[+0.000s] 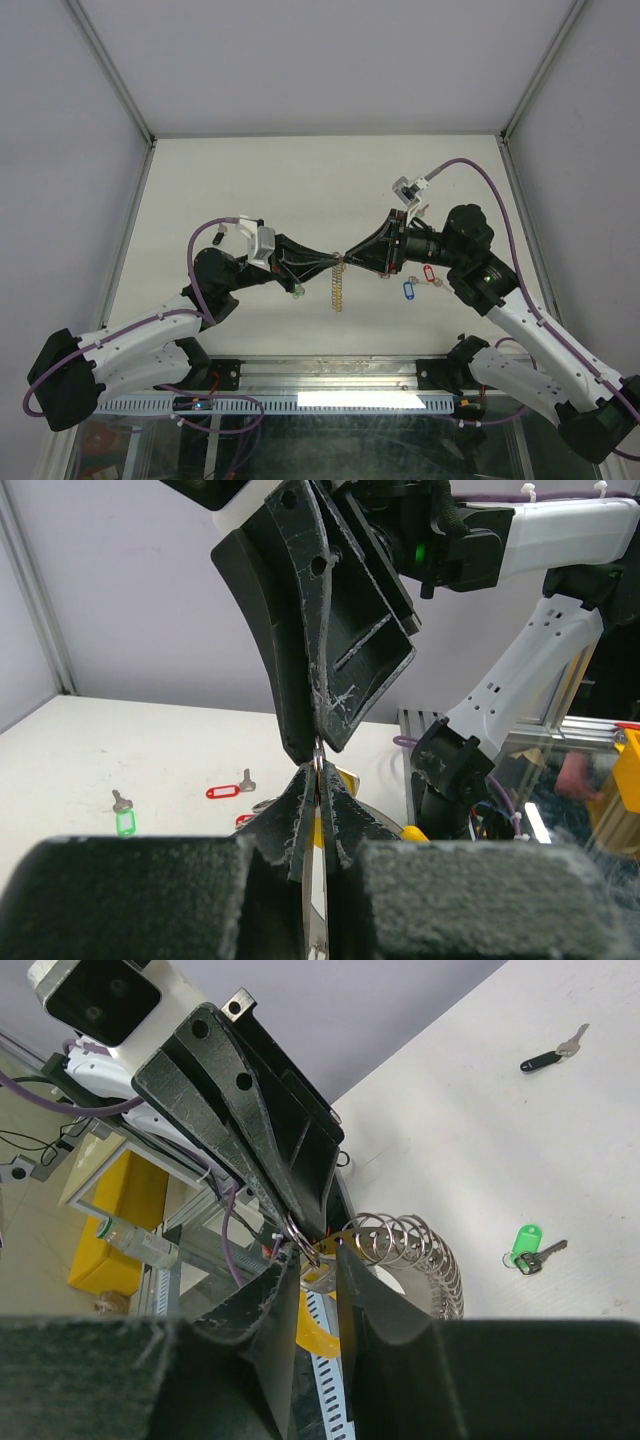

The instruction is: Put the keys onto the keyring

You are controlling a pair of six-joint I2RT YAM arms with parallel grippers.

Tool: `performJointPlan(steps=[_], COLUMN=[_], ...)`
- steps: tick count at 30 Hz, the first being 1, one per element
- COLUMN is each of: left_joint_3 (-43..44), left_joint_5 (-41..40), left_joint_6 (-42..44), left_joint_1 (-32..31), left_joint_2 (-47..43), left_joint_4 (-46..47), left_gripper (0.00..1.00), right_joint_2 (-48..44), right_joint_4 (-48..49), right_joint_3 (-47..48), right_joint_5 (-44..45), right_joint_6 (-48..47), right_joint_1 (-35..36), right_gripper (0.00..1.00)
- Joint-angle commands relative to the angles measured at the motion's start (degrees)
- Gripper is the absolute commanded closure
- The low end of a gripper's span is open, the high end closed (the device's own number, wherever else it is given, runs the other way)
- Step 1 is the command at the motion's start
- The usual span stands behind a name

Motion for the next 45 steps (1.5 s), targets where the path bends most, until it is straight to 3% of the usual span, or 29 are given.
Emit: performJointPlan(steps=[1, 12, 28, 45], left_joint_3=[2.59, 2.61, 3.06, 3.38], left_joint_5=[-0.13, -0.36, -0.52, -0.23], left_joint_6=[-0.64, -0.58, -0.64, -0.63], left_joint_1=[-0.57, -0.58, -0.58, -0.63], left_joint_2=[-0.21, 0.01, 0.43, 0.87], left_joint_4=[2.07, 1.69, 1.71, 1.79], left_gripper=[1.00, 1.00, 1.00, 1.00], right_joint_2=[-0.12, -0.74, -1.77, 0.09], right_joint_4=[4.42, 4.72, -4.57, -7.18], right_joint_3=[-0.08, -0.18, 2.46, 2.50], right_joint_5=[-2.13, -2.78, 0.13, 1.14], right_joint_6=[0.98, 1.52, -2.84, -3.69], right_joint_1=[-0.23, -0.21, -0.24, -0.15], right_gripper=[0.78, 1.00, 1.00, 1.00])
